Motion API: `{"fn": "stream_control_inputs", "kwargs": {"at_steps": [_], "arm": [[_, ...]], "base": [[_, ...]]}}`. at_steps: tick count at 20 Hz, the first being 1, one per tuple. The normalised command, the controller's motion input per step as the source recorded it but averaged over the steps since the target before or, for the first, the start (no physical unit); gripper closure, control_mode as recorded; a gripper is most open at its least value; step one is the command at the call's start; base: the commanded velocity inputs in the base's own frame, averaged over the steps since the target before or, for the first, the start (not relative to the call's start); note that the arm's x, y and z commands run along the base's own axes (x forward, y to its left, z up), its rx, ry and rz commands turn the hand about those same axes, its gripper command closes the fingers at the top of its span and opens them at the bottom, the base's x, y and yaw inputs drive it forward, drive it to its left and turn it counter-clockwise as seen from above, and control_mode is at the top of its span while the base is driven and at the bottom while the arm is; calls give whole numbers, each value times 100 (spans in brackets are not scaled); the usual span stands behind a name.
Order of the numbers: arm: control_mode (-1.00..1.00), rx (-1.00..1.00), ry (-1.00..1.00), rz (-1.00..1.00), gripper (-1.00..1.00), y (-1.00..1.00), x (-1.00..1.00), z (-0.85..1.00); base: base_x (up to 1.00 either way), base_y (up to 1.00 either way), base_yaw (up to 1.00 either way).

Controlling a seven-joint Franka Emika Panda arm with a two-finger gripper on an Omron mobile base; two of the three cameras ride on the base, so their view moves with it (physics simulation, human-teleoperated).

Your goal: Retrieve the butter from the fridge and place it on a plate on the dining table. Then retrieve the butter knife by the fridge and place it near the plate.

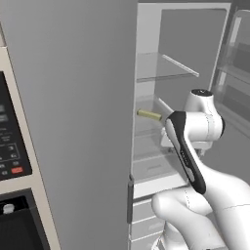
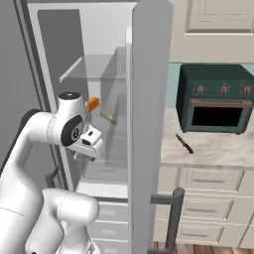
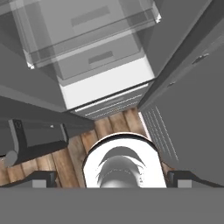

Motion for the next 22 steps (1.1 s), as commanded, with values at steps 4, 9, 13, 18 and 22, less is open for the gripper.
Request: {"fn": "stream_control_inputs", "kwargs": {"at_steps": [4,9,13,18,22], "arm": [[100,0,0,0,-100,0,0,0],[100,0,0,0,-100,0,0,0],[100,0,0,0,-100,0,0,0],[100,0,0,0,-100,0,0,0],[-100,0,-4,1,-100,-4,17,0]], "base": [[21,-31,8],[12,-42,15],[17,-16,12],[17,0,2],[15,0,0]]}}
